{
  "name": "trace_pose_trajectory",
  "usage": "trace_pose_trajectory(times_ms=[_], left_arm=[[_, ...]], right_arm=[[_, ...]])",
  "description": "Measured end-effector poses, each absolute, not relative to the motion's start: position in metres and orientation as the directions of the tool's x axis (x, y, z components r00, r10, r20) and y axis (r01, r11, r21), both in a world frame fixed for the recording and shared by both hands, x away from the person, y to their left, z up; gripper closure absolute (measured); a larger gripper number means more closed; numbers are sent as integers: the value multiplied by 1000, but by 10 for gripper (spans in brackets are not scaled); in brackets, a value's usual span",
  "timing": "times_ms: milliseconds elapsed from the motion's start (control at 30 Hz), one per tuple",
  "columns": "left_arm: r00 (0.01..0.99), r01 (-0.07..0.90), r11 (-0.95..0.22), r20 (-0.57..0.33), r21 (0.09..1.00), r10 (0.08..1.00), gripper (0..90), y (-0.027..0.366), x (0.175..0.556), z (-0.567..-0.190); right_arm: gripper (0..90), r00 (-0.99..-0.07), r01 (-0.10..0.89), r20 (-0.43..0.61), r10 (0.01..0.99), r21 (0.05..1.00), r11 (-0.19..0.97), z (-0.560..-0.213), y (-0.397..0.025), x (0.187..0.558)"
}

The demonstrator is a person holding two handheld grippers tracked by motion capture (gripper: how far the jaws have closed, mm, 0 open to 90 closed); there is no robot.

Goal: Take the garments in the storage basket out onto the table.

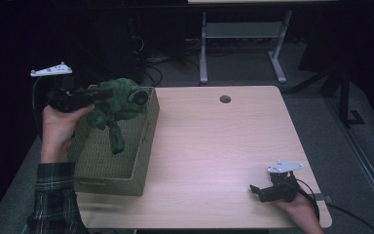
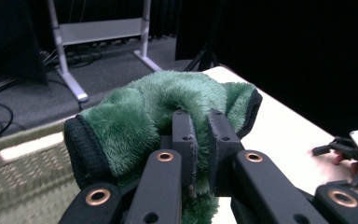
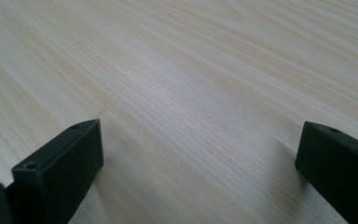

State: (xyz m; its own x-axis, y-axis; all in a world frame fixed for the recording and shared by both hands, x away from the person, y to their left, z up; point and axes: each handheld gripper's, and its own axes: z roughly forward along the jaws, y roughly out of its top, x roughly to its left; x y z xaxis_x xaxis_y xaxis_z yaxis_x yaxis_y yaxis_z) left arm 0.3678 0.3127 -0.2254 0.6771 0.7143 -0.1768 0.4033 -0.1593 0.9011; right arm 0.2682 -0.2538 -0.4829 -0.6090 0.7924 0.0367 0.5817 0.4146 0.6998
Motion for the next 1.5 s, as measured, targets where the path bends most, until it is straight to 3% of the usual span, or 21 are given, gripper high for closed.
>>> trace_pose_trajectory(times_ms=[700,1500], left_arm=[[788,336,-179,-172,925,592,836,240,363,-203],[864,360,-258,-216,896,454,836,136,358,-253]], right_arm=[[5,-607,586,40,794,698,413,-483,-254,268],[5,-605,587,42,795,698,410,-483,-253,268]])
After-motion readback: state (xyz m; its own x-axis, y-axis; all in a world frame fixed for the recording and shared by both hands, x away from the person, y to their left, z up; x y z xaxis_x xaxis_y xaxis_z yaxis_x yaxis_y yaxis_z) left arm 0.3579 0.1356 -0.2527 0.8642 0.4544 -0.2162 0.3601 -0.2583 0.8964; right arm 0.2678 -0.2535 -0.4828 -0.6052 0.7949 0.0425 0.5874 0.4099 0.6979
